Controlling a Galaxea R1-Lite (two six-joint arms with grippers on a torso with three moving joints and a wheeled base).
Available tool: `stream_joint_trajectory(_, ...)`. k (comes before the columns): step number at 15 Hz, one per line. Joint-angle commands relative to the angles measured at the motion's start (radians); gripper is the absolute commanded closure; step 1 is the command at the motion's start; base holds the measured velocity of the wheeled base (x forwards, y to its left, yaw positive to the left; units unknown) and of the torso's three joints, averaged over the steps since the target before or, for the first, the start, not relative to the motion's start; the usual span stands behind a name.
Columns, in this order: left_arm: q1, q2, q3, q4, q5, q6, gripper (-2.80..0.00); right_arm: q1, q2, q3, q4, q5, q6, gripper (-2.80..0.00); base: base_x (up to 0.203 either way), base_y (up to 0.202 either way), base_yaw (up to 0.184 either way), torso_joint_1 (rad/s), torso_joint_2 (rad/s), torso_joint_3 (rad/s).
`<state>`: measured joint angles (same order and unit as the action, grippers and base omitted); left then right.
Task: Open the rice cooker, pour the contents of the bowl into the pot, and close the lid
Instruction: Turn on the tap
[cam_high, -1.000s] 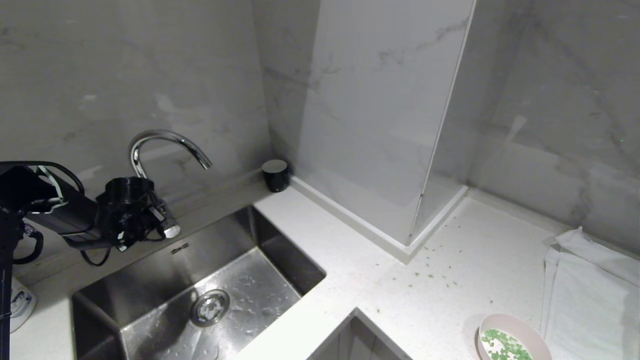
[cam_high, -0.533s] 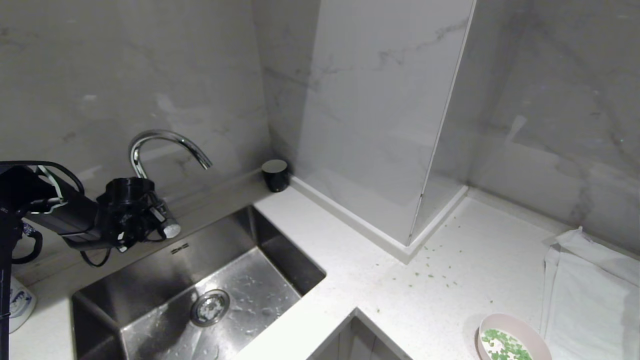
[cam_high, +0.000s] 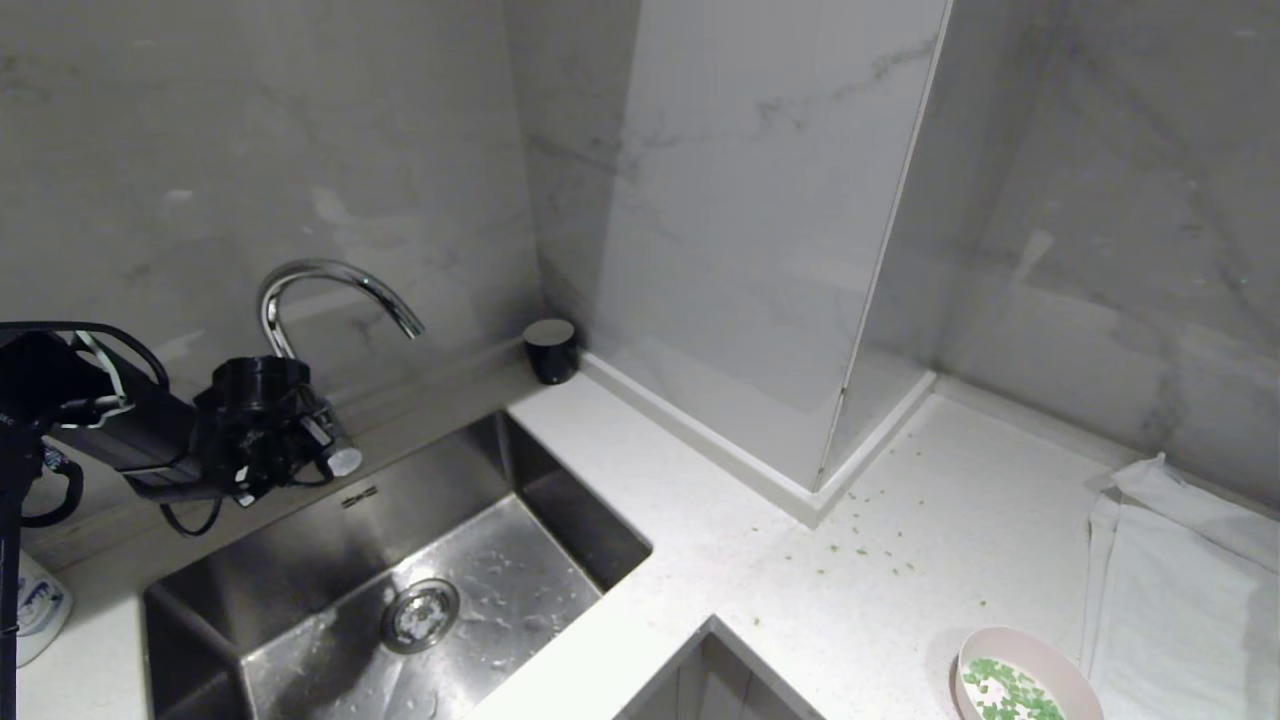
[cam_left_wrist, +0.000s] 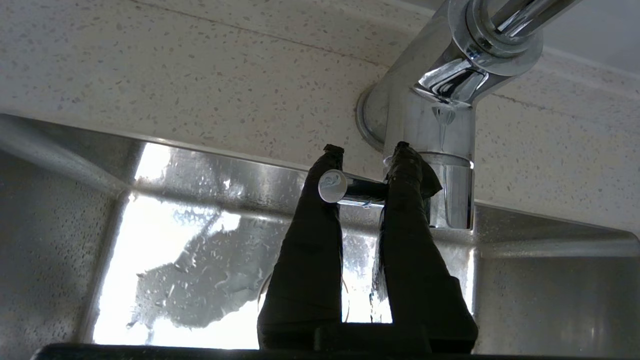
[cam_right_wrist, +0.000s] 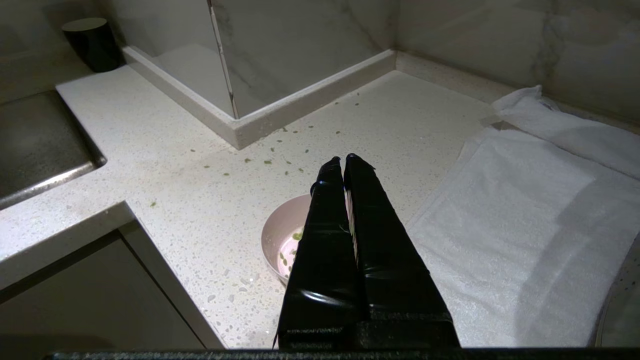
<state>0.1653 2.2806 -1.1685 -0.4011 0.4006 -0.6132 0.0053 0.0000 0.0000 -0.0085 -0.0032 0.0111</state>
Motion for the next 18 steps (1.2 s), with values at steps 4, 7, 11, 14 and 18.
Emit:
stream_joint_trajectory(4, -0.002, -0.003, 0.009, 0.000, 0.003, -0.002, 0.00, -0.001, -0.001, 0.002, -0.001, 0.000, 0.000, 0.00, 0.000, 0.000, 0.000, 0.000, 0.00, 0.000)
stream_joint_trajectory(7, -0.003, 0.000, 0.012, -0.001, 0.001, -0.002, 0.00, 0.001, 0.000, 0.002, -0.001, 0.000, 0.000, 0.00, 0.000, 0.000, 0.000, 0.000, 0.00, 0.000)
stream_joint_trajectory(11, -0.003, 0.004, 0.003, -0.001, 0.003, -0.003, 0.00, 0.001, 0.000, 0.002, -0.001, 0.000, 0.000, 0.00, 0.000, 0.000, 0.000, 0.000, 0.00, 0.000)
stream_joint_trajectory(14, 0.000, 0.013, -0.003, -0.002, 0.004, -0.005, 0.00, 0.001, -0.001, 0.002, -0.001, 0.000, 0.000, 0.00, 0.000, 0.000, 0.000, 0.000, 0.00, 0.000)
stream_joint_trajectory(18, 0.000, 0.007, -0.003, -0.001, 0.003, -0.002, 0.00, 0.001, 0.000, 0.002, -0.001, 0.000, 0.000, 0.00, 0.000, 0.000, 0.000, 0.000, 0.00, 0.000)
